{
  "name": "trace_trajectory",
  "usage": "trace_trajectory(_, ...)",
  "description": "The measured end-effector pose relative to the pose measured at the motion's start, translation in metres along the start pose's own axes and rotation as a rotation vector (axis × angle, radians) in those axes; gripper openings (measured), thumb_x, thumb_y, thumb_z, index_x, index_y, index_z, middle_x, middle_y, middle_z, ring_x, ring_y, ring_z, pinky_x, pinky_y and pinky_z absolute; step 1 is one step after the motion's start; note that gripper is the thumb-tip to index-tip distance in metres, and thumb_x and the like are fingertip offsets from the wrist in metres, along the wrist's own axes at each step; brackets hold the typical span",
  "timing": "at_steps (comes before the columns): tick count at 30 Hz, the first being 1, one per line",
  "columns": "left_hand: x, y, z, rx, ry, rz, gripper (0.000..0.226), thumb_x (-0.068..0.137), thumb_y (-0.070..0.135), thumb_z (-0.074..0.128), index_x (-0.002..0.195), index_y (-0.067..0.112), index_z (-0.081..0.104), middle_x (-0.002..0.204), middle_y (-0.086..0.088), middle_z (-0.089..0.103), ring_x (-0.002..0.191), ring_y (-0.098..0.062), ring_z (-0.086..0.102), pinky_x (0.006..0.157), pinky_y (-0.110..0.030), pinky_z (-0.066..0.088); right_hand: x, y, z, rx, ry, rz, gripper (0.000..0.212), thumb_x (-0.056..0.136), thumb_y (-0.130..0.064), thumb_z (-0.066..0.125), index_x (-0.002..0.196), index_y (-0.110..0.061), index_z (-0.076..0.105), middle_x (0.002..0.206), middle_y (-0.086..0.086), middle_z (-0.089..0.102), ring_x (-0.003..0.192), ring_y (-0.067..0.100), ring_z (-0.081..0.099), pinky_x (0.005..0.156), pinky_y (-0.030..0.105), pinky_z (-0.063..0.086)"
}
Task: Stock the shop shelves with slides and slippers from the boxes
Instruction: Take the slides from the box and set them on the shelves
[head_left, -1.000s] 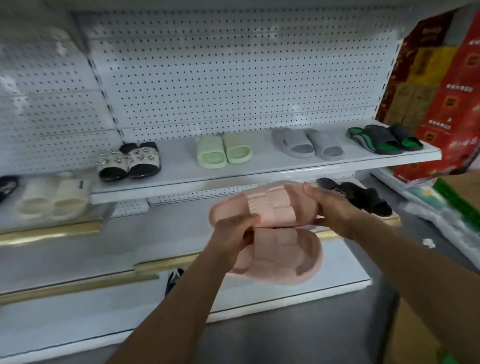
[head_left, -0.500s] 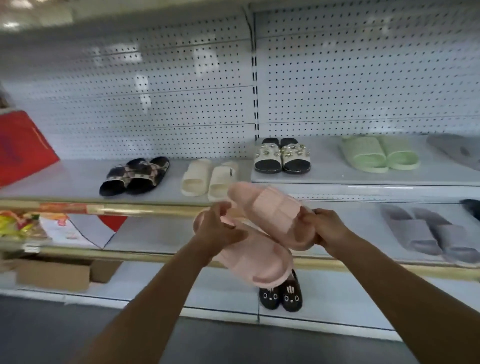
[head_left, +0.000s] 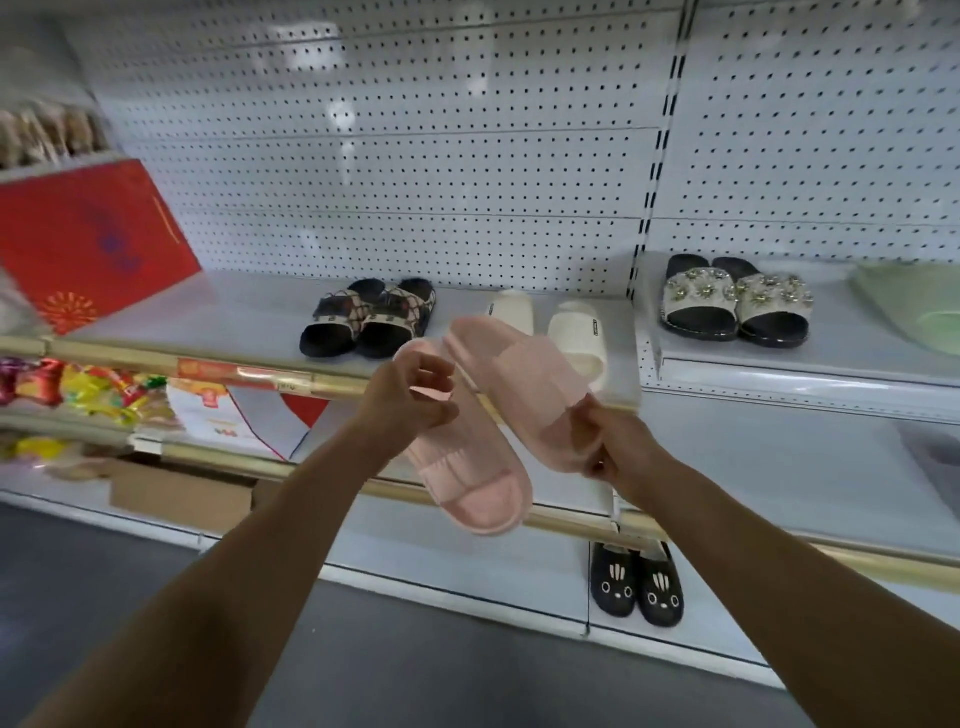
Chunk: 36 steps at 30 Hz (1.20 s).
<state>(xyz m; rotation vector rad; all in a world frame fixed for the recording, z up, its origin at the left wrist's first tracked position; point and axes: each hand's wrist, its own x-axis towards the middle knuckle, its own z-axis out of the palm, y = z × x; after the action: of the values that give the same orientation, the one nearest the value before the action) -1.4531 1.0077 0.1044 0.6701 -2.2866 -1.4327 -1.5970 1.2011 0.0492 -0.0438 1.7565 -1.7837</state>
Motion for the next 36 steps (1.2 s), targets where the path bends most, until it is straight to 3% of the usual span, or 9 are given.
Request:
trace_trajectory(3,0.023,-0.011,-0.025,0.011,0.027,0.033,0.029,0.077,-0.007,0.075,0.093,0.015,0.066,0.099,-0.007,0.069,0.061,0.000,0.059,0.056,-0.011,0.049,0.020,-0.007,0.035,0.006,-0.053,-0.010,0.027,0.095,-0.037,0.056,0.100,-0.012,0.062,0.086,0.006,0.062,0.071,0.021,0.052,0.054,0.027,0.038)
trace_trajectory(11,0.107,-0.030,-0.110,0.094,0.114,0.112,0.025,0.075,-0.004,0.077,0.095,0.007,0.068,0.109,-0.014,0.065,0.080,-0.013,0.062,0.060,-0.005,0.045,0.097,-0.035,0.138,0.020,-0.069,-0.008,0.019,0.095,-0.028,0.056,0.093,-0.010,0.060,0.072,0.007,0.050,0.053,0.016,0.039,0.040,0.020,0.025)
trace_trajectory(13,0.129,-0.034,-0.132,0.105,0.119,0.122,0.024,0.075,-0.004,0.077,0.096,0.005,0.069,0.109,-0.015,0.065,0.080,-0.011,0.063,0.061,-0.006,0.045,0.111,-0.040,0.163,0.046,-0.086,-0.002,0.023,0.095,-0.030,0.057,0.098,-0.008,0.061,0.080,0.009,0.056,0.062,0.020,0.049,0.044,0.023,0.034)
trace_trajectory(17,0.167,-0.046,-0.168,0.082,0.121,0.124,0.022,0.076,-0.004,0.076,0.094,0.007,0.070,0.106,-0.013,0.068,0.075,-0.009,0.062,0.060,-0.009,0.047,0.131,-0.049,0.207,0.094,-0.146,0.023,0.019,0.097,-0.026,0.054,0.095,-0.009,0.061,0.100,0.011,0.063,0.091,0.028,0.056,0.071,0.036,0.046)
trace_trajectory(19,0.183,-0.053,-0.183,0.062,0.118,0.106,0.021,0.077,-0.003,0.075,0.094,0.009,0.070,0.101,-0.009,0.071,0.071,-0.009,0.062,0.061,-0.012,0.050,0.141,-0.053,0.225,0.092,-0.168,0.021,0.018,0.097,-0.025,0.052,0.096,-0.009,0.061,0.103,0.012,0.063,0.092,0.027,0.055,0.072,0.036,0.044)
trace_trajectory(21,0.200,-0.061,-0.198,0.046,0.106,0.095,0.020,0.078,-0.003,0.074,0.093,0.009,0.069,0.097,-0.006,0.073,0.068,-0.007,0.063,0.062,-0.014,0.051,0.151,-0.058,0.242,0.065,-0.148,0.002,0.024,0.096,-0.026,0.054,0.103,-0.005,0.062,0.099,0.012,0.061,0.083,0.025,0.054,0.062,0.031,0.042)
trace_trajectory(23,0.217,-0.072,-0.215,0.033,0.081,0.099,0.019,0.078,-0.003,0.074,0.091,0.009,0.069,0.094,-0.005,0.073,0.066,-0.004,0.062,0.061,-0.013,0.050,0.161,-0.063,0.260,0.031,-0.114,-0.030,0.033,0.095,-0.028,0.056,0.112,0.000,0.061,0.093,0.011,0.059,0.074,0.022,0.051,0.052,0.027,0.039)
trace_trajectory(29,0.273,-0.112,-0.280,0.116,-0.046,0.143,0.018,0.078,-0.004,0.074,0.093,0.006,0.070,0.088,-0.001,0.070,0.066,-0.001,0.061,0.063,-0.013,0.051,0.186,-0.065,0.322,0.048,-0.033,-0.049,0.035,0.094,-0.035,0.056,0.111,-0.004,0.061,0.096,0.012,0.061,0.075,0.024,0.054,0.046,0.026,0.039)
trace_trajectory(36,0.344,-0.157,-0.375,0.153,-0.247,0.160,0.022,0.079,0.002,0.076,0.100,0.008,0.070,0.102,-0.006,0.072,0.088,-0.017,0.067,0.079,-0.033,0.052,0.196,-0.047,0.421,0.139,0.113,0.014,0.040,0.074,-0.026,0.073,0.110,-0.009,0.065,0.100,0.012,0.063,0.077,0.025,0.055,0.041,0.023,0.040)
